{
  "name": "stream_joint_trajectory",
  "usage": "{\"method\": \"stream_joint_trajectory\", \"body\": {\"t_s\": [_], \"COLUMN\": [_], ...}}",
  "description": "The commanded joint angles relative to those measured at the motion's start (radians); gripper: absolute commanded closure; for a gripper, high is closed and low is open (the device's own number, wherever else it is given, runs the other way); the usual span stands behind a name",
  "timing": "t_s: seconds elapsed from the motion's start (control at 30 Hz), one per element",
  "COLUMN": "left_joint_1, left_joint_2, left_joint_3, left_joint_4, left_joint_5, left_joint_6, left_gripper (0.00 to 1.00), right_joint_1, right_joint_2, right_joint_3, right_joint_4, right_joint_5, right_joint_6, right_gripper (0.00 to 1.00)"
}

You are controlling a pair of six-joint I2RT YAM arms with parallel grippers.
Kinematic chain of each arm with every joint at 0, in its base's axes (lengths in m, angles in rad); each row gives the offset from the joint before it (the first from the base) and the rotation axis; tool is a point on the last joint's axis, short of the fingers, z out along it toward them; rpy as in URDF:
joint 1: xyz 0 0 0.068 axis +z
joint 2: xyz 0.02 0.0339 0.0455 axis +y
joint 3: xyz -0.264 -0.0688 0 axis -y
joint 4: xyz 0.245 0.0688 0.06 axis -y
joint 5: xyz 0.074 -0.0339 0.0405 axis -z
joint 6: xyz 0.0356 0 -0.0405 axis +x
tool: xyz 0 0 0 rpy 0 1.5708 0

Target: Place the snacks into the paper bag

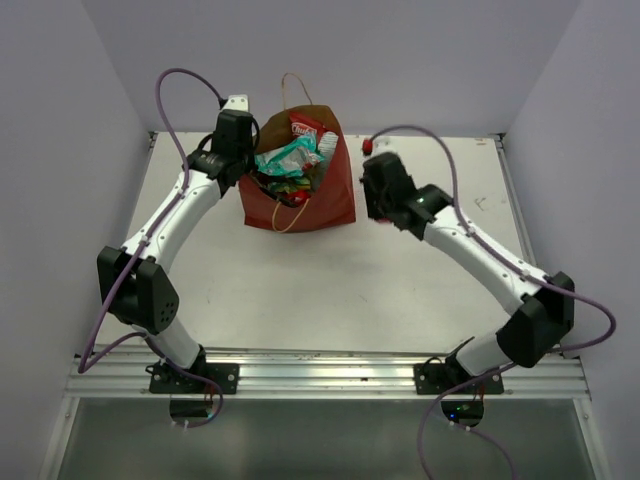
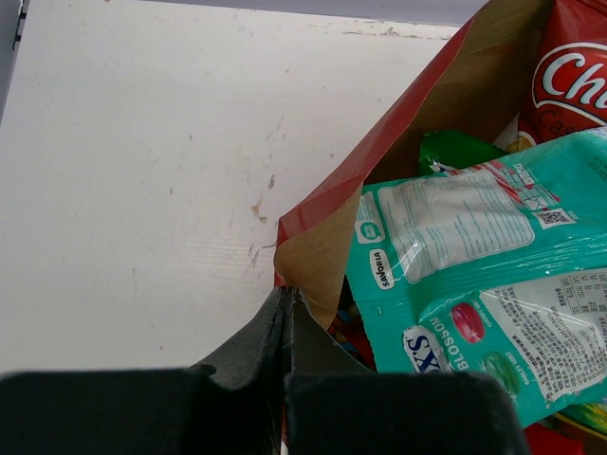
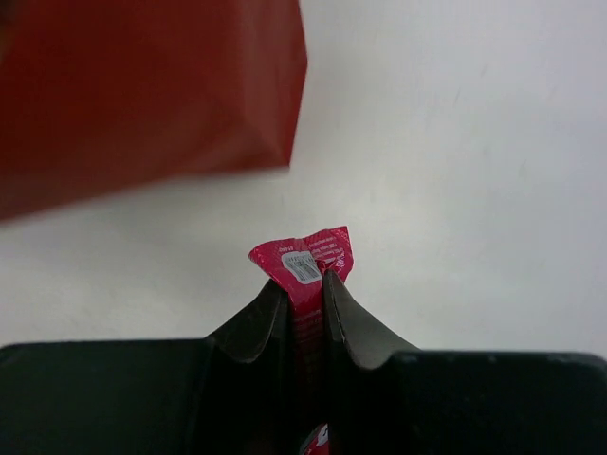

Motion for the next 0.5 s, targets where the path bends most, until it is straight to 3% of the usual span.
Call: {"method": "stream_joint_trajectory", "body": {"t_s": [0.0, 0.17, 0.33, 0.47], "left_joint_1": [0.003, 0.003, 0.003, 0.005], "left_joint_2": [0.015, 0.01, 0.002, -0.004], "left_joint_3": [0.027, 0.024, 0.025, 0.02], "left_joint_4": [0.022, 0.022, 0.022, 0.024], "left_joint_5": [-0.008, -0.005, -0.006, -0.006], "left_joint_6": [0.015, 0.014, 0.015, 0.017], "left_gripper": [1.0, 1.0, 1.0, 1.0], "right_joint_1": [0.0, -0.002, -0.003, -0.002], "right_joint_2": [-0.075, 0.089, 0.389, 0.54], "right_joint_3": [0.316, 0.592, 0.883, 1.019], "right_joint_4": [-0.04, 0.177, 0.242, 0.245], "right_joint_5": [0.162, 0.011, -0.201, -0.287], "right_joint_6": [-0.13, -0.224, -0.151, -0.088], "right_gripper": [1.0, 1.0, 1.0, 1.0]}}
